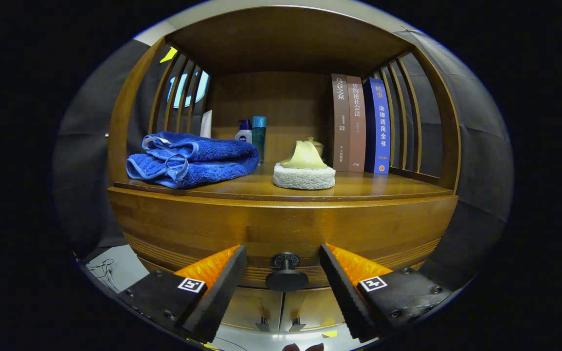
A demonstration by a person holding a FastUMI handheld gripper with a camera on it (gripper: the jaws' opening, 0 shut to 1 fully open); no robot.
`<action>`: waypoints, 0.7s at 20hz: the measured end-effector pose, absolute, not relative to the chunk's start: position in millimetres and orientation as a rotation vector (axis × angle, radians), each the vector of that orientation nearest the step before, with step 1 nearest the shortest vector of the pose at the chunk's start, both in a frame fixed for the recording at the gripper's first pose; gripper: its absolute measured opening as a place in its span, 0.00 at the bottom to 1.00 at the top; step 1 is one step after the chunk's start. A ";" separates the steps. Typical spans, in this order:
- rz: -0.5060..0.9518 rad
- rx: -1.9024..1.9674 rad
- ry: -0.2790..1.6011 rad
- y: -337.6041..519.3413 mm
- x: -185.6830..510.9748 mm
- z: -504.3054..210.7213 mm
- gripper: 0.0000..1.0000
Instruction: Pull open the drawer, take out the items inside it, and place them on the countertop above the cabinet.
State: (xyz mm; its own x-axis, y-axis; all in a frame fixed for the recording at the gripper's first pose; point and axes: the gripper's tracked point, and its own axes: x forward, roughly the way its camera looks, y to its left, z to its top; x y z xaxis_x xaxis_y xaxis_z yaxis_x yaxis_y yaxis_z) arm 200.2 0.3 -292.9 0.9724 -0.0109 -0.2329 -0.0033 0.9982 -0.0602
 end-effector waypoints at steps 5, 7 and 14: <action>-0.006 -0.090 0.235 0.3 201.1 -288.1 0.99; 0.005 -0.116 0.214 4.2 197.7 -275.8 0.99; 0.034 -0.143 0.128 21.4 149.5 -198.4 0.99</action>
